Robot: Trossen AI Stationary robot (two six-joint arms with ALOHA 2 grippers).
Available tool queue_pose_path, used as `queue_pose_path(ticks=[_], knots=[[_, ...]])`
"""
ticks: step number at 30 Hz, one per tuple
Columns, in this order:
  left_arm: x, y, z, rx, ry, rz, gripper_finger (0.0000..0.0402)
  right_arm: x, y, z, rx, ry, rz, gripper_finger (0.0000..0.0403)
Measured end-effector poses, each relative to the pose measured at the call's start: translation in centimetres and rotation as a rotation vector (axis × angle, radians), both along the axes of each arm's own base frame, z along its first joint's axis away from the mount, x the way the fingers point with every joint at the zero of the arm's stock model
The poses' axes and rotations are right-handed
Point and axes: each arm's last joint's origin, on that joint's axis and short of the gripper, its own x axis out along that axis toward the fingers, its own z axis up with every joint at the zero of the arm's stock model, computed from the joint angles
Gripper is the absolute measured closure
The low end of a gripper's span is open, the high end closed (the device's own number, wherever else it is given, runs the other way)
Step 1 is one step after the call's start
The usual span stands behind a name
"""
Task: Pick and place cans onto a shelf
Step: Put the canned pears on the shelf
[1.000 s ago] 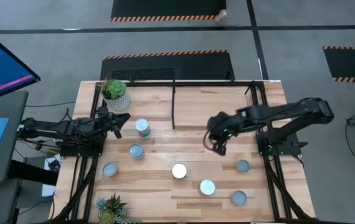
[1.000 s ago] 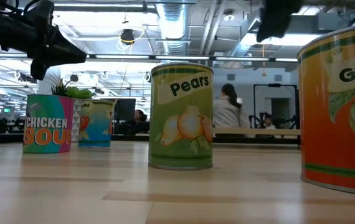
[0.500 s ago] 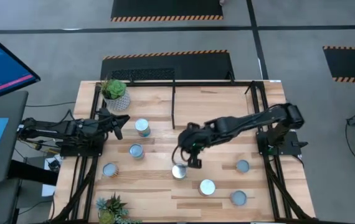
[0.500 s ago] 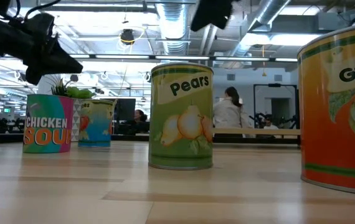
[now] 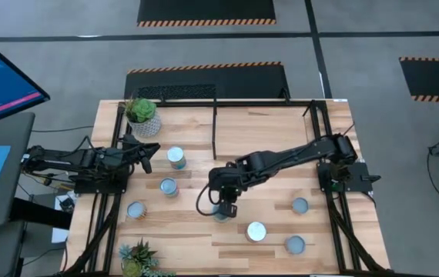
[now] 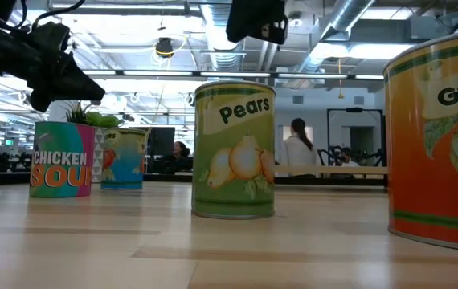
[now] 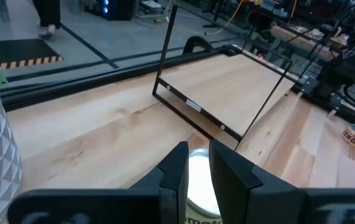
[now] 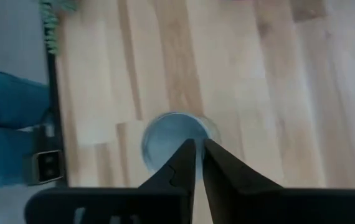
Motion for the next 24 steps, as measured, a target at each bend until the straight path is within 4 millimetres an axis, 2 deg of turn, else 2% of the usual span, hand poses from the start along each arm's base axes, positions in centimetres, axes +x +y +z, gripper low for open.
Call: queue_pose_path(ticks=[8,13,15,19,24], knots=[[-0.1,0.0,-0.2,0.002,0.021,0.0,0.0349,0.4,-0.3,0.1,0.049,-0.027,0.027,0.0272],[-0.1,0.0,-0.2,0.003,0.029,0.0,0.0349,0.8,-0.2,-1.9,-0.01,0.025,0.097,0.0214],[-0.1,0.0,-0.2,0.003,0.029,0.0,0.0349,1.5,-0.1,-2.3,-0.017,-0.004,0.107,0.0198],[-0.1,0.0,-0.3,0.003,0.033,0.0,0.0349,1.6,-0.1,-4.0,-0.033,0.072,0.105,0.0177],[-0.1,0.0,-0.3,0.0,0.039,-0.01,0.0349,2.3,-0.2,-5.6,-0.018,0.114,0.099,0.0173]])
